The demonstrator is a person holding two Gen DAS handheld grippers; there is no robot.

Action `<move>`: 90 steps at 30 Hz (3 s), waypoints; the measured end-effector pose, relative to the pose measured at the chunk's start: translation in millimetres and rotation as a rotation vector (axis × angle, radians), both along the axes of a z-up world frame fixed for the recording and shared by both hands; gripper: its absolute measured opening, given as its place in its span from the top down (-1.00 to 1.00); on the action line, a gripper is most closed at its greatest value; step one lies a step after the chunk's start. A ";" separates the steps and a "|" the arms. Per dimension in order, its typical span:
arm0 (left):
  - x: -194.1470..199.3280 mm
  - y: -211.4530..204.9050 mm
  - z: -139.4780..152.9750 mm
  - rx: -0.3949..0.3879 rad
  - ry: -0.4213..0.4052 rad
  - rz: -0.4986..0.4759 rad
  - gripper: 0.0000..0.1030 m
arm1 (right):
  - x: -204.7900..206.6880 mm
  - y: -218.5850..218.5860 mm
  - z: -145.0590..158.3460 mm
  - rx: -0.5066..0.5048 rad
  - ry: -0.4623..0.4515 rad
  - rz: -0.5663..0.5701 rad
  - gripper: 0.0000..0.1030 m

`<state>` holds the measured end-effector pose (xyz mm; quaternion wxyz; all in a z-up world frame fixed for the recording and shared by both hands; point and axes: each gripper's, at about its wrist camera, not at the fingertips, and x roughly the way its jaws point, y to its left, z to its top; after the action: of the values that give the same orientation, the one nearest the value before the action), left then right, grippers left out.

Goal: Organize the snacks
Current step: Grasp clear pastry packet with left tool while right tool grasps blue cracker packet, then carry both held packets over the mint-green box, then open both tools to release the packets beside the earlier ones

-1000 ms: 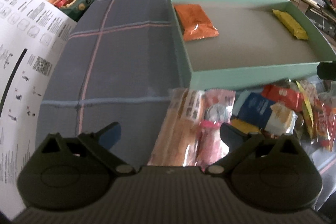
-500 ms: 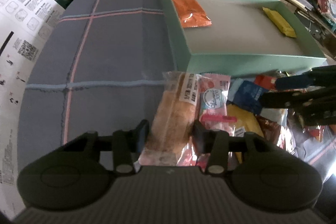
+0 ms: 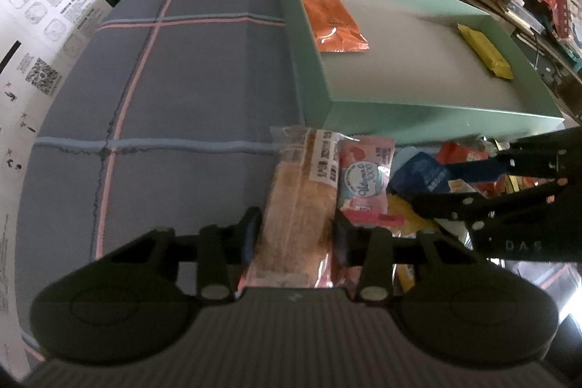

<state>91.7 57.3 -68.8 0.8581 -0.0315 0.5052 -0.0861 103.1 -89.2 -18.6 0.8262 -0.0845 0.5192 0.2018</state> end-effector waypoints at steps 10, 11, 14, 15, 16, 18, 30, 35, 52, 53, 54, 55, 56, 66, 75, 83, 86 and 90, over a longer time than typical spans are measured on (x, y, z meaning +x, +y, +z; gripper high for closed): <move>-14.9 -4.0 6.1 -0.036 -0.019 0.026 0.29 | -14.9 -10.1 12.4 0.010 -0.008 -0.043 0.27; -16.7 -3.4 7.2 -0.039 -0.020 0.029 0.30 | -17.0 -12.2 13.2 0.011 -0.010 -0.048 0.27; -22.0 -1.9 11.2 -0.044 -0.022 0.038 0.30 | -23.3 -18.2 16.6 0.017 -0.017 -0.062 0.27; -23.8 -1.9 12.7 -0.043 -0.024 0.040 0.30 | -25.6 -20.5 18.4 0.017 -0.024 -0.068 0.27; -25.7 -2.1 14.5 -0.041 -0.027 0.041 0.30 | -27.8 -22.3 20.1 0.017 -0.031 -0.074 0.27; -28.4 -3.0 17.8 -0.038 -0.029 0.044 0.30 | -32.3 -26.8 23.9 0.025 -0.044 -0.085 0.27; -47.6 -14.4 47.5 -0.019 -0.079 0.038 0.32 | -57.8 -51.5 44.0 0.093 -0.102 -0.138 0.27; -52.0 -21.3 58.6 -0.010 -0.104 0.027 0.32 | -66.1 -59.2 47.3 0.111 -0.113 -0.157 0.27; -55.5 -29.4 74.6 -0.023 -0.105 0.004 0.32 | -79.4 -84.5 58.7 0.189 -0.144 -0.254 0.27; -52.2 -31.0 77.1 -0.020 -0.107 0.001 0.32 | -77.9 -87.0 61.0 0.194 -0.152 -0.263 0.27; -47.7 -33.6 79.8 -0.016 -0.110 -0.002 0.32 | -75.6 -90.2 63.9 0.198 -0.160 -0.274 0.27; -42.2 -36.6 82.6 -0.010 -0.115 -0.006 0.32 | -71.8 -94.9 67.5 0.200 -0.169 -0.286 0.27; -36.3 -40.3 85.2 -0.005 -0.118 -0.009 0.32 | -67.6 -99.1 70.7 0.200 -0.178 -0.299 0.27; 66.5 -81.9 93.4 0.045 -0.114 -0.034 0.32 | 8.3 -157.7 81.8 0.183 -0.220 -0.445 0.27; 165.3 -116.2 64.3 0.069 -0.080 -0.027 0.32 | 96.3 -185.1 47.2 0.158 -0.204 -0.511 0.27; 213.9 -137.3 32.6 0.087 -0.072 -0.045 0.32 | 143.5 -191.6 23.1 0.167 -0.203 -0.519 0.27; 219.9 -142.7 29.9 0.109 -0.089 -0.052 0.06 | 148.1 -191.1 22.3 0.170 -0.216 -0.517 0.07; 212.3 -144.4 40.7 0.140 -0.168 -0.026 -0.90 | 143.8 -189.8 32.3 0.185 -0.275 -0.537 -0.89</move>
<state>304.0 -87.1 -28.0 0.8963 0.0426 0.4368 -0.0641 246.9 -278.9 13.7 0.9166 0.1046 0.3857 0.0094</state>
